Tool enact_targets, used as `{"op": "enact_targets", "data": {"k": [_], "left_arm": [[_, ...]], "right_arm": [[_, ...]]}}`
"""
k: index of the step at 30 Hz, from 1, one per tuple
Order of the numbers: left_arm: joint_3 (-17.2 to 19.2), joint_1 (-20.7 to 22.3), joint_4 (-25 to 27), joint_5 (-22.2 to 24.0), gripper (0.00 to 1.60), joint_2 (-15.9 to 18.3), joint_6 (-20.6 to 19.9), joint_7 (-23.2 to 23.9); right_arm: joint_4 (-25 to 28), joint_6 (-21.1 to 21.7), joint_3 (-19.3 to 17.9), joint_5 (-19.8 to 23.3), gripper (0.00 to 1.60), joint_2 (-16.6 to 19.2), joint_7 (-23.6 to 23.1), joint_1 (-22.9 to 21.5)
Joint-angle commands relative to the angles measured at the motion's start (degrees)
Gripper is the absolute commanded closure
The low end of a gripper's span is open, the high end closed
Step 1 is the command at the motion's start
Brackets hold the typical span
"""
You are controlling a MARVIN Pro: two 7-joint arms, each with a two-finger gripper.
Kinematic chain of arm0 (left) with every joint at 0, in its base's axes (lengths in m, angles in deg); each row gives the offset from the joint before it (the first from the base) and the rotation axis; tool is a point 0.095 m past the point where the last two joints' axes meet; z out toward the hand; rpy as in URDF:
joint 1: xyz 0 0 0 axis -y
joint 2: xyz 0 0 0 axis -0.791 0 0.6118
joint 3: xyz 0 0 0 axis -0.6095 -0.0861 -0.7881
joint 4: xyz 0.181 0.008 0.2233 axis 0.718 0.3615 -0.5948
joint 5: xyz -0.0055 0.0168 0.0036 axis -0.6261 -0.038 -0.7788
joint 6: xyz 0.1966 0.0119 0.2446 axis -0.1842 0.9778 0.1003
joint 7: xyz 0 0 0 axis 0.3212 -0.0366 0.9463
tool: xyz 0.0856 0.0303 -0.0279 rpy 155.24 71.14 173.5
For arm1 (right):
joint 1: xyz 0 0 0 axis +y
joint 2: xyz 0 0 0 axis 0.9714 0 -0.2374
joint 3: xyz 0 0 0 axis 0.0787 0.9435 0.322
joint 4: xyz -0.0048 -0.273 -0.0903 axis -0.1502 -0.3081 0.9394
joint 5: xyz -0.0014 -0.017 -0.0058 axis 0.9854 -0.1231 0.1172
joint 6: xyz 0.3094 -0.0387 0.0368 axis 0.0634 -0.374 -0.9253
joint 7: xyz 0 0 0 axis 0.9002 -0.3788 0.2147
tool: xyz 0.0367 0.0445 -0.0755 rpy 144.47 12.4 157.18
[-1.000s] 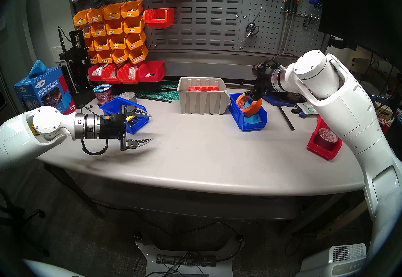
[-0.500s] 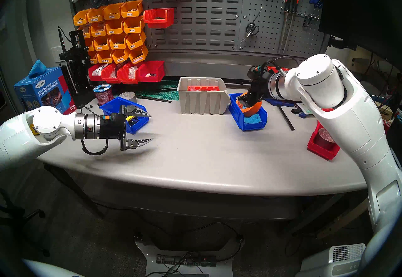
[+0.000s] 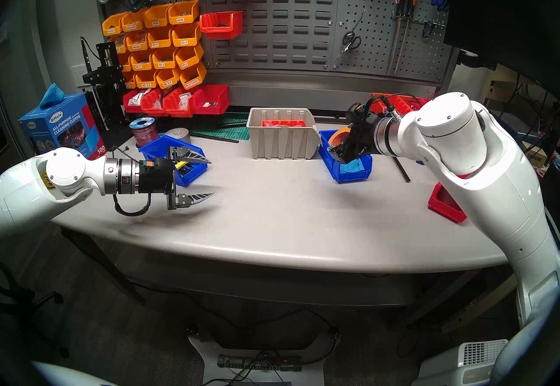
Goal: Hang all the unorganized tool boxes onto the wall
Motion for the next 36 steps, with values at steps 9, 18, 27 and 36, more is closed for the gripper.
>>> {"op": "enact_targets", "data": {"k": [9, 18, 27, 36], "left_arm": [[0.5, 0.6, 0.1, 0.1, 0.0, 0.1, 0.0, 0.0], [0.5, 0.6, 0.1, 0.1, 0.0, 0.1, 0.0, 0.0], [0.5, 0.6, 0.1, 0.1, 0.0, 0.1, 0.0, 0.0], [0.5, 0.6, 0.1, 0.1, 0.0, 0.1, 0.0, 0.0]], "right_arm": [[5.0, -2.7, -6.5, 5.7, 0.0, -1.3, 10.6, 12.2], [5.7, -6.0, -9.5, 6.2, 0.0, -3.3, 12.6, 16.6], [5.6, -9.4, -8.9, 5.9, 0.0, -5.3, 14.5, 19.3], [3.9, -12.9, -8.5, 5.4, 0.0, -6.7, 15.0, 20.4]]}}
